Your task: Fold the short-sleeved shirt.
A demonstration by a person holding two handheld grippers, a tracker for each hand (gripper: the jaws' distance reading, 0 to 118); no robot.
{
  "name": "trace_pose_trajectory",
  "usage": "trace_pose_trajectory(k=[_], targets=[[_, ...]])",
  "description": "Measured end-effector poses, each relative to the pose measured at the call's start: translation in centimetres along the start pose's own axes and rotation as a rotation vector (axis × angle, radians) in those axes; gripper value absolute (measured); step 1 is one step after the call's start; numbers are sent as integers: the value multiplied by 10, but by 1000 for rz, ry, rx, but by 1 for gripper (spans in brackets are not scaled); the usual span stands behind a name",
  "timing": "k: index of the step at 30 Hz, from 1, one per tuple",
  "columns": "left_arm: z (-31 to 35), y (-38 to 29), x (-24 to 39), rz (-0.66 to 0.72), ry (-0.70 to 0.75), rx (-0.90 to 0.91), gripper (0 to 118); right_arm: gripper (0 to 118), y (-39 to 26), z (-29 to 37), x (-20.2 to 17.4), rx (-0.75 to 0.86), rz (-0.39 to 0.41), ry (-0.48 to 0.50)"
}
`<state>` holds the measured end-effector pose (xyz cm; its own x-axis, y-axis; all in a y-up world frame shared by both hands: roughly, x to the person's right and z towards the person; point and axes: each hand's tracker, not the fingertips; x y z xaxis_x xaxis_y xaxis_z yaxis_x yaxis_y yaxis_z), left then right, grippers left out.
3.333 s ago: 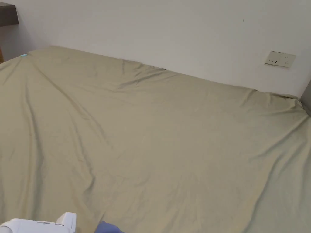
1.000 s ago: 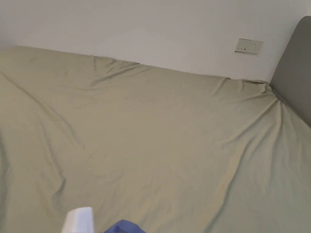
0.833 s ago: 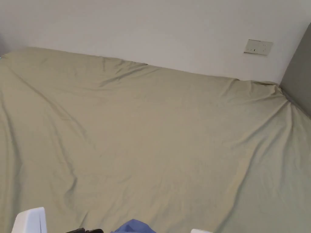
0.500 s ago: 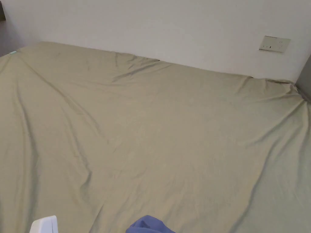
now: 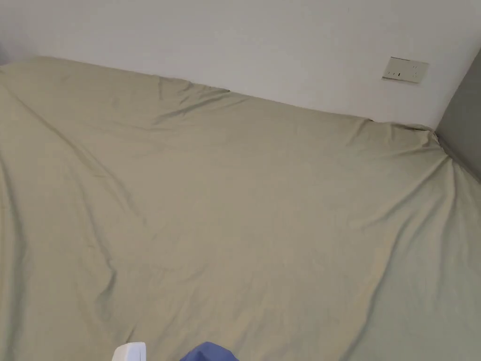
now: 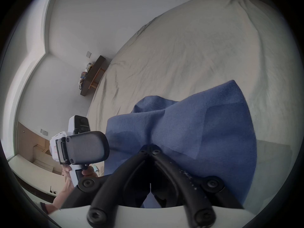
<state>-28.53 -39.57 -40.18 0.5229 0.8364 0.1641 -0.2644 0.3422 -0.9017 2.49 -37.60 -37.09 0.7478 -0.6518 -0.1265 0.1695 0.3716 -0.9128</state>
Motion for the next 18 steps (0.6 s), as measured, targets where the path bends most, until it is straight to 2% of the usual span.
trace_pose_trajectory(k=[1, 4, 5, 6, 7, 8, 9, 13, 16, 18], targets=[[-5, -1, -1, 3, 10, 14, 106, 1, 0, 0, 1, -2, -1, 7], [-11, -8, -2, 24, -31, 57, 105, 1, 1, 0, 5, -5, -24, 26], [-10, -9, -2, 15, -32, 57, 93, 1, 2, 0, 6, -6, -37, 31], [-8, -11, -1, -4, 28, 63, 64, 1, 2, 1, 7, -4, -40, 30], [-9, -11, -6, 15, 160, 61, 37, 1, 3, 3, 5, 1, -36, 17], [-9, -9, -20, 187, 49, 40, 37, 1, 3, 2, 4, -9, -27, 18], [-5, -8, -23, 227, -30, 57, 37, 1, 3, 4, 2, -7, -22, 27], [7, 5, -5, 99, 61, 5, 36, 1, 4, 23, -13, 32, 44, -15], [44, 26, 10, -2, 67, 7, 36, 1, 6, 48, -13, 56, 28, 0], [86, 45, 12, -78, 138, 26, 36, 1, 9, 64, -13, 95, 30, -48]])
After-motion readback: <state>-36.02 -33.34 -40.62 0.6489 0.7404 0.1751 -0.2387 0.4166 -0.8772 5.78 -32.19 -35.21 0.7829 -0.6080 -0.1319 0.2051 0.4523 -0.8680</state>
